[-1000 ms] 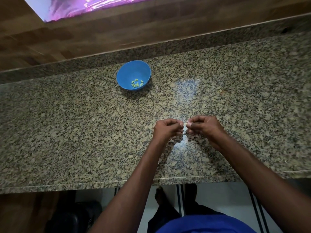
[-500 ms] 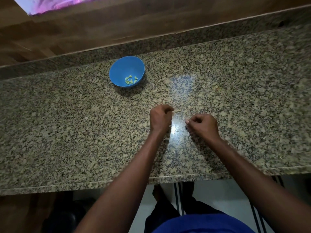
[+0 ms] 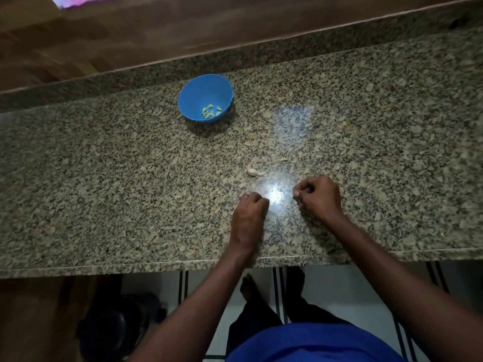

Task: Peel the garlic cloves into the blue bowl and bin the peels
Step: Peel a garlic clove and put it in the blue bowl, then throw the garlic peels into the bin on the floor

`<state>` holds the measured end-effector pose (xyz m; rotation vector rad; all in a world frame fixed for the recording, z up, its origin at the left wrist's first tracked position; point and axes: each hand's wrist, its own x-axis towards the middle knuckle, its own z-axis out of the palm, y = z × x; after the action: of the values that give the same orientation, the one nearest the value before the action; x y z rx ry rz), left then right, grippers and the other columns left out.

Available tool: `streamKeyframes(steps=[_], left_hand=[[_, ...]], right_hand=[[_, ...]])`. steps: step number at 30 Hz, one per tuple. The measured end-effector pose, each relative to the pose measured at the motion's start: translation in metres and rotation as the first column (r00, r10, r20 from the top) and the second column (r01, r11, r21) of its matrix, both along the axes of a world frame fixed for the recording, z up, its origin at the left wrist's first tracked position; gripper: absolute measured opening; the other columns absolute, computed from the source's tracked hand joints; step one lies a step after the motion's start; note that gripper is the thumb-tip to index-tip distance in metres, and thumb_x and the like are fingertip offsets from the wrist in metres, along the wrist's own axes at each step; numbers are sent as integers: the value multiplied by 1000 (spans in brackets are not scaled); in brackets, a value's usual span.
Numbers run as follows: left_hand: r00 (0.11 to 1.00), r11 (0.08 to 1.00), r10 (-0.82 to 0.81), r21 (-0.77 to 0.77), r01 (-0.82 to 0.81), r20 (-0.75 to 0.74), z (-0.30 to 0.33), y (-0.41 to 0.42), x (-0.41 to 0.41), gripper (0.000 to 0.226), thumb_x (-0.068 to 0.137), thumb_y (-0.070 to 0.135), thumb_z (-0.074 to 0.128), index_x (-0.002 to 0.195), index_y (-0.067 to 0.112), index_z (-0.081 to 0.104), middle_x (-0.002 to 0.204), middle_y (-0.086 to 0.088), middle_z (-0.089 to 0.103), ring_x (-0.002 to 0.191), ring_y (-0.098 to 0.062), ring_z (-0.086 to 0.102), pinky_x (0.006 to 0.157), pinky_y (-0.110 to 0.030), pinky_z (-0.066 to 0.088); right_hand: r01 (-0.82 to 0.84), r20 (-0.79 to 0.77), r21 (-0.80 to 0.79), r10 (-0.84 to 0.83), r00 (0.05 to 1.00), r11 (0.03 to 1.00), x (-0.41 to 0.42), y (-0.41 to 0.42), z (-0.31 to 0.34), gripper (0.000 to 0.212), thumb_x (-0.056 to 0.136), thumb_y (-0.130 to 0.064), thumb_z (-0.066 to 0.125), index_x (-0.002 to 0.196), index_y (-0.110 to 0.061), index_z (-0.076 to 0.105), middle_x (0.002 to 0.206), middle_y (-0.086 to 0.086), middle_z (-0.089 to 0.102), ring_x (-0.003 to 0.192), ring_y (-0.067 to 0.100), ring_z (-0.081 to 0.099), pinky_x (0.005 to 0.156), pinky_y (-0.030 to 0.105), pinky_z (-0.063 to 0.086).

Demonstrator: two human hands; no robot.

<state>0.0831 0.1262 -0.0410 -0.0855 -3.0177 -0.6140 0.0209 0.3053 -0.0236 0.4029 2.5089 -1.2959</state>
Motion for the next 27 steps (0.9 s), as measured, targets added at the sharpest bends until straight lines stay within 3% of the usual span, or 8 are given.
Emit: streamKeyframes(steps=[4, 6, 8, 11, 14, 19, 22, 27], left_hand=[[988, 986, 153, 71, -153, 3, 0, 4, 4, 14, 85, -2, 73, 81, 11, 72, 79, 0, 65, 71, -15, 54, 55, -31, 51], [942, 892, 304, 306, -334, 143, 9, 7, 8, 12, 87, 1, 73, 88, 11, 79, 83, 4, 71, 71, -7, 61, 61, -13, 48], [831, 598, 402, 577, -556, 385, 19, 1, 13, 11, 88, 5, 76, 95, 10, 82, 84, 4, 77, 69, -1, 69, 62, -8, 50], [718, 173, 411, 726, -666, 561, 28, -26, 26, 13, 89, 3, 76, 101, 5, 80, 91, -2, 80, 82, -10, 76, 66, -18, 57], [682, -86, 406, 768, -634, 608, 40, -64, 53, 16, 88, 0, 76, 104, 0, 77, 99, -9, 80, 86, -15, 75, 72, -23, 59], [638, -347, 475, 796, -497, 606, 64, -145, 124, 12, 90, -7, 69, 91, 3, 74, 86, -4, 79, 81, -11, 74, 74, -20, 58], [584, -443, 550, 802, -402, 596, 73, -205, 178, 14, 90, -9, 67, 89, 4, 73, 82, -4, 78, 76, -11, 73, 71, -18, 58], [492, -528, 662, 818, -229, 565, 83, -324, 284, 16, 93, -11, 62, 95, 2, 71, 80, -3, 78, 74, -8, 73, 70, -17, 58]], right_hand=[[-3, -46, -20, 2, 999, 1000, 12, -11, -3, 14, 82, -7, 81, 73, -17, 77, 63, -4, 73, 55, 12, 72, 59, 31, 62], [-7, -18, -90, 6, 1000, 996, 19, -21, -1, 14, 83, -6, 80, 74, -16, 77, 64, -1, 73, 55, 13, 72, 58, 31, 62], [-5, 56, -210, 17, 998, 978, 27, -34, -1, 10, 85, -3, 79, 78, -9, 77, 66, 6, 75, 58, 20, 74, 63, 39, 65], [22, 129, -408, 34, 991, 913, 40, -57, 0, 4, 86, 3, 77, 85, -1, 76, 73, 19, 75, 67, 33, 75, 71, 55, 64], [-12, 138, -476, 88, 987, 879, 53, -90, 13, 5, 88, 4, 74, 93, 4, 74, 82, 24, 75, 76, 36, 77, 76, 46, 64], [-118, 145, -601, 253, 957, 791, 95, -188, 41, 11, 88, 7, 72, 99, 11, 72, 90, 29, 73, 74, 33, 73, 68, 28, 62], [-234, 126, -638, 399, 908, 733, 136, -268, 51, 6, 89, 8, 71, 94, 9, 71, 86, 29, 71, 68, 25, 71, 66, 25, 61], [-394, 88, -640, 573, 815, 660, 232, -410, 59, 11, 90, 10, 67, 101, 14, 69, 76, 22, 68, 53, 12, 66, 55, 18, 54]])
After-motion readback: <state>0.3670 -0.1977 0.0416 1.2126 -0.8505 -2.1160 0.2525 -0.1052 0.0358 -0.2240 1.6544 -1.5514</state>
